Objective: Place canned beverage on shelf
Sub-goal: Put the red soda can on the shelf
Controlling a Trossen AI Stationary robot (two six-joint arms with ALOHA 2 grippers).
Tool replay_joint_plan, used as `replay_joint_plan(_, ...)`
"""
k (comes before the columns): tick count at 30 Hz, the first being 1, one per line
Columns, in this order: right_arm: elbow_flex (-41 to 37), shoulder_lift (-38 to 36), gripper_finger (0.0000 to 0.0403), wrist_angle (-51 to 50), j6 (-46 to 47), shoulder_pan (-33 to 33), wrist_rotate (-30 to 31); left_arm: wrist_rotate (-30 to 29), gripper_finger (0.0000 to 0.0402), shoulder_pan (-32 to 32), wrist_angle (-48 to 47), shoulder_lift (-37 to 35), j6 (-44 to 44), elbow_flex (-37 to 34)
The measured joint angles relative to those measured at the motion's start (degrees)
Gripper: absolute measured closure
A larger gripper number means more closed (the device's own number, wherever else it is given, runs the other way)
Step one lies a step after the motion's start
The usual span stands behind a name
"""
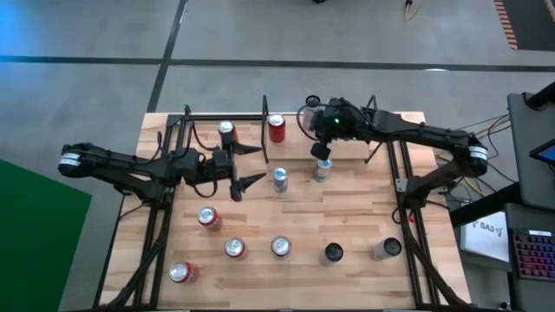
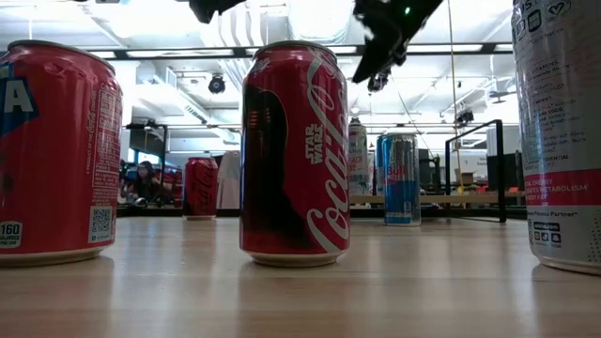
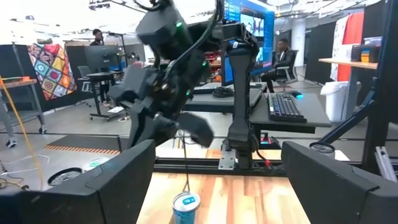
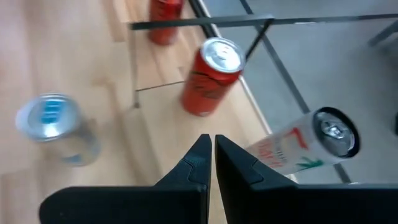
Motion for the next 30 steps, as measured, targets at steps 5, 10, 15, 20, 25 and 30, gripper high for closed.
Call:
replay_joint_plan(5,-0.07,-2.57,0.0390,-2.63,5.08,5.28,-0.02,0.04,0.0068,-1.40,-0.01,0.00,-0.72,0.00)
replay_joint_plan(10,-0.07,-3.82,0.0390,-4.29,8.75,10.76,0.00,0.07,0.0068,-2.47,0.00,0.00,-1.34,0.00)
replay_joint_plan(15,-0.09,-3.90,0.0390,-4.40,11.61,16.66,-0.02,1.34,0.0068,-3.85,-0.02,0.00,-2.71,0.00)
replay_joint_plan(20,-0.09,-3.79,0.0390,-5.82,14.56,22.13,-0.04,1.53,0.0068,-5.21,-0.20,0.00,-3.62,0.00)
replay_joint_plan(25,-0.13,-3.79,0.0390,-10.63,18.57,26.75,-0.04,1.57,0.0068,-5.58,-0.53,0.00,-5.01,0.00)
replay_joint_plan(30,-0.13,-3.79,0.0390,-18.91,27.05,29.42,-1.55,1.57,0.0068,-5.67,-0.66,0.00,-6.24,0.00)
